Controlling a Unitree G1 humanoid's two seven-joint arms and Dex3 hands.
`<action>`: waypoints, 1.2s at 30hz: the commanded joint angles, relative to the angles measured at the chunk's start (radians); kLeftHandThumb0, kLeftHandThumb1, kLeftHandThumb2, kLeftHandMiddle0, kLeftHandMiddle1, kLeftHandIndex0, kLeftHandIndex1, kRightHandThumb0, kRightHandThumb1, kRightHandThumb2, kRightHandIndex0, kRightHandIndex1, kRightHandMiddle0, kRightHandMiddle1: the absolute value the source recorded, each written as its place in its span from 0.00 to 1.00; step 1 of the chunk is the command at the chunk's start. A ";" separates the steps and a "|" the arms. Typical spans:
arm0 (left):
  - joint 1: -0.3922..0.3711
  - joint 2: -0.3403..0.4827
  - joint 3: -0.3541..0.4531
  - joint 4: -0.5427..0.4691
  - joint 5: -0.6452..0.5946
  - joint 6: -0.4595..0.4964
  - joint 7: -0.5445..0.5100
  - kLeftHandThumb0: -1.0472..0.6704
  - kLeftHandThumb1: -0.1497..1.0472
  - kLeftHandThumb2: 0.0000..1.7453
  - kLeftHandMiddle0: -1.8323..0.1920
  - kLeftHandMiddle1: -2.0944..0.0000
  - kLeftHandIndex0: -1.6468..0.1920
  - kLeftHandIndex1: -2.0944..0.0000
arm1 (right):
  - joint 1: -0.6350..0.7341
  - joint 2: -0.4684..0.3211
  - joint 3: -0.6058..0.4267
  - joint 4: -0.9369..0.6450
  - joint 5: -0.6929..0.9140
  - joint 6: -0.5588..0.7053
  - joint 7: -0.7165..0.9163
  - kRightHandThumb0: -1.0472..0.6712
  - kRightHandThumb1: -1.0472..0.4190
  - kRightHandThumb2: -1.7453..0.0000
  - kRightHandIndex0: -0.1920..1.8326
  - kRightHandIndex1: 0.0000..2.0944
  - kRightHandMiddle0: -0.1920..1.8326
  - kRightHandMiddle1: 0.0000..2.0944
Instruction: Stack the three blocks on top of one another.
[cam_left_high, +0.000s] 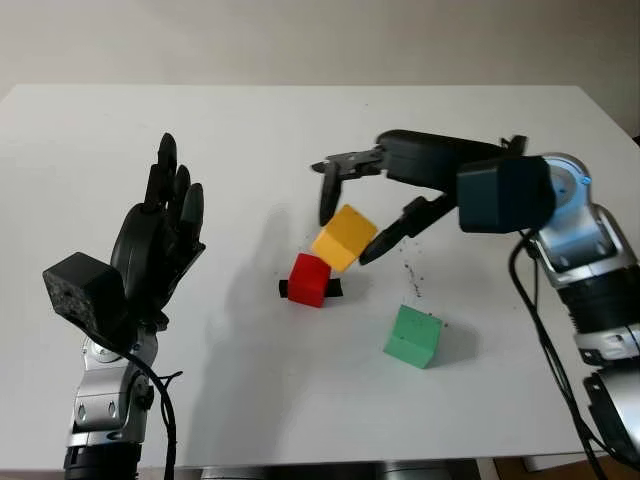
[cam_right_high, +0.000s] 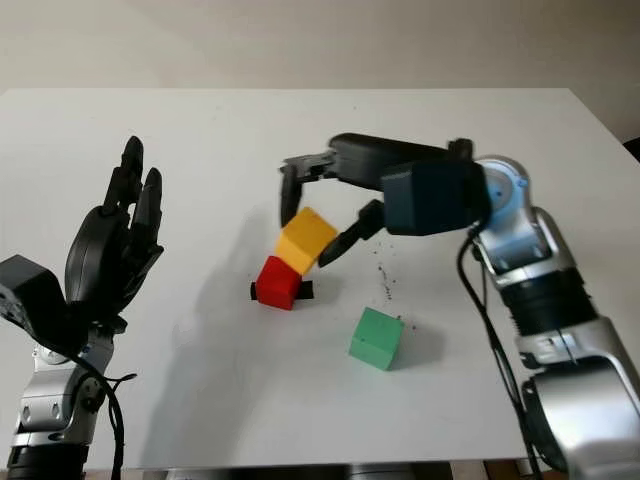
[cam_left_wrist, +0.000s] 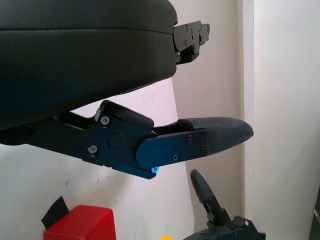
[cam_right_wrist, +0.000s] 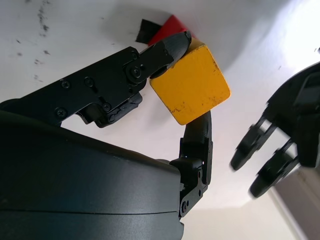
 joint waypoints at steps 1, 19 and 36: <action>0.002 -0.002 -0.004 -0.026 0.002 -0.001 0.008 0.12 1.00 0.34 1.00 0.98 1.00 0.98 | -0.045 0.013 0.018 0.022 -0.004 -0.035 0.025 0.37 0.11 0.97 0.20 0.02 0.30 0.72; 0.027 -0.008 -0.027 -0.039 0.022 -0.019 0.025 0.12 1.00 0.36 1.00 0.99 1.00 0.99 | -0.216 0.075 0.104 0.349 -0.178 -0.376 -0.020 0.40 0.10 0.97 0.19 0.02 0.30 0.71; 0.032 -0.013 -0.033 -0.041 0.016 -0.028 0.032 0.13 1.00 0.35 1.00 1.00 1.00 1.00 | -0.239 0.113 0.105 0.400 -0.185 -0.424 -0.038 0.39 0.09 0.97 0.18 0.02 0.28 0.73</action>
